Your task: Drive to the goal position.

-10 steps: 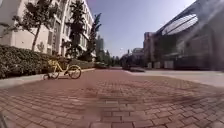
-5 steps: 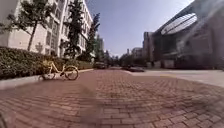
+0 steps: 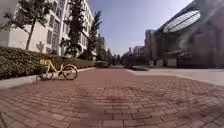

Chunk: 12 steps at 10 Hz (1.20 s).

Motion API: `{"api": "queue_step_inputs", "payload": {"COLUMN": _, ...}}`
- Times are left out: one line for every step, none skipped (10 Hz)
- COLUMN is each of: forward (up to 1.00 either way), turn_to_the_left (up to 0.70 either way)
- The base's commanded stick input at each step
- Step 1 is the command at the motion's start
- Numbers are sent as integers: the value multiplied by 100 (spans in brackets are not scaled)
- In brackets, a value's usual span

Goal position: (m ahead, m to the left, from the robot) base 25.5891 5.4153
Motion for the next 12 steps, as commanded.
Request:
{"api": "queue_step_inputs", "payload": {"forward": 70, "turn_to_the_left": 11}}
{"api": "queue_step_inputs", "payload": {"forward": 70, "turn_to_the_left": 2}}
{"api": "queue_step_inputs", "payload": {"forward": 70, "turn_to_the_left": 0}}
{"api": "queue_step_inputs", "payload": {"forward": 70, "turn_to_the_left": 0}}
{"api": "queue_step_inputs", "payload": {"forward": 70, "turn_to_the_left": 0}}
{"api": "queue_step_inputs", "payload": {"forward": 70, "turn_to_the_left": 0}}
{"api": "queue_step_inputs", "payload": {"forward": 70, "turn_to_the_left": 0}}
{"api": "queue_step_inputs", "payload": {"forward": 70, "turn_to_the_left": 0}}
{"api": "queue_step_inputs", "payload": {"forward": 70, "turn_to_the_left": 0}}
{"api": "queue_step_inputs", "payload": {"forward": 70, "turn_to_the_left": 0}}
{"api": "queue_step_inputs", "payload": {"forward": 70, "turn_to_the_left": 0}}
{"api": "queue_step_inputs", "payload": {"forward": 70, "turn_to_the_left": 0}}
